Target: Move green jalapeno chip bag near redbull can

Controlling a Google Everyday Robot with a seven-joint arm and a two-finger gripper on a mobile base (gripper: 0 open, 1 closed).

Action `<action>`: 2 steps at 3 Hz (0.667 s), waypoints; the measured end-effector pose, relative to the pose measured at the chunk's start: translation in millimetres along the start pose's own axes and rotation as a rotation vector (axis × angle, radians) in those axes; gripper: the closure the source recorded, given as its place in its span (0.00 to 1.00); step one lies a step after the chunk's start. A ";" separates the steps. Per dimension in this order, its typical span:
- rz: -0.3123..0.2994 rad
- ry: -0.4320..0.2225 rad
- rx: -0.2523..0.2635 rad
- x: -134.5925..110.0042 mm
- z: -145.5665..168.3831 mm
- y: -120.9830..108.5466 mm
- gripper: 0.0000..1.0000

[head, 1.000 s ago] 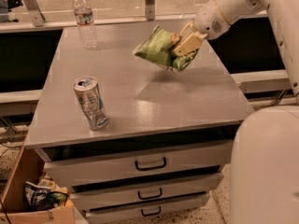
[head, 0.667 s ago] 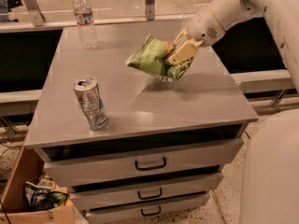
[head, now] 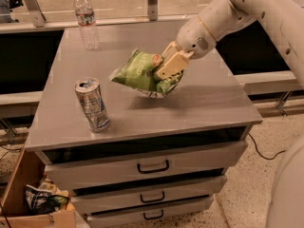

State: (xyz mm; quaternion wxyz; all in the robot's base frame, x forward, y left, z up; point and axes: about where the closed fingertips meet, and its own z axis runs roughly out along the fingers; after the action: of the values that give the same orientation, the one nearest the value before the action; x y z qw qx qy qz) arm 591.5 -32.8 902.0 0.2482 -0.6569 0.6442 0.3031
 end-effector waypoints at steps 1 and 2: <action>0.014 -0.004 -0.030 -9.7 16.1 15.7 1.00; 0.031 0.004 -0.049 -14.3 32.3 24.3 1.00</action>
Offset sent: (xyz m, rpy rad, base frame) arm -0.0406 0.0442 -0.0171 -0.0209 0.0863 0.0160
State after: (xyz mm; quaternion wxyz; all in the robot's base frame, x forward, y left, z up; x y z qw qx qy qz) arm 565.0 -0.8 891.5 0.2261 -0.6535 0.6471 0.3211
